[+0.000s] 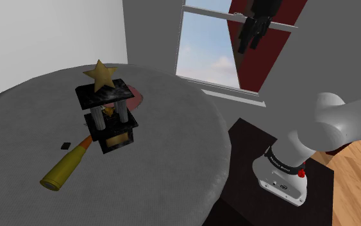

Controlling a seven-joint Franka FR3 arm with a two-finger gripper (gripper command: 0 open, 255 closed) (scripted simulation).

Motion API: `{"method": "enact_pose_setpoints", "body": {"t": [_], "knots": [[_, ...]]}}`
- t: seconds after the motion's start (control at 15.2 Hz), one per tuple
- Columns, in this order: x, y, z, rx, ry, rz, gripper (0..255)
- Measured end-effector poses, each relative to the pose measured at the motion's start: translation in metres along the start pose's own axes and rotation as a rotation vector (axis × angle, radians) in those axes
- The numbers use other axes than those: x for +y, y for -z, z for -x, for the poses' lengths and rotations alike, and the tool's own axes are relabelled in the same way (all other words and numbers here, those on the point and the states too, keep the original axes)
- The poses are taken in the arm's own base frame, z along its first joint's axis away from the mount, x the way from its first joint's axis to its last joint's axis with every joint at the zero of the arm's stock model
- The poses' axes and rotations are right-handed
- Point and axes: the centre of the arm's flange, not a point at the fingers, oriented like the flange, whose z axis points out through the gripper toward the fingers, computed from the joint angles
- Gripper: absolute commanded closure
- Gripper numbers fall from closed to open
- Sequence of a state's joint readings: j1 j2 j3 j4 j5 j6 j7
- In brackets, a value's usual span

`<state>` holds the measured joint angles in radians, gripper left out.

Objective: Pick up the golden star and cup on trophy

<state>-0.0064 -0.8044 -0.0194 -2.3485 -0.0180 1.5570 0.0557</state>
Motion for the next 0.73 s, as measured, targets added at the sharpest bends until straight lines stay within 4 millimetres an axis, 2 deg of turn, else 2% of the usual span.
{"method": "enact_pose_setpoints", "body": {"t": [0.13, 0.2, 0.46, 0.73], "knots": [[-0.003, -0.001, -0.004, 0.0, 0.015, 0.0, 0], [-0.009, -0.001, -0.012, 0.001, 0.039, 0.001, 0], [-0.04, -0.004, -0.049, 0.001, 0.158, 0.003, 0], [-0.081, -0.006, -0.086, 0.003, 0.287, 0.006, 0]]}}
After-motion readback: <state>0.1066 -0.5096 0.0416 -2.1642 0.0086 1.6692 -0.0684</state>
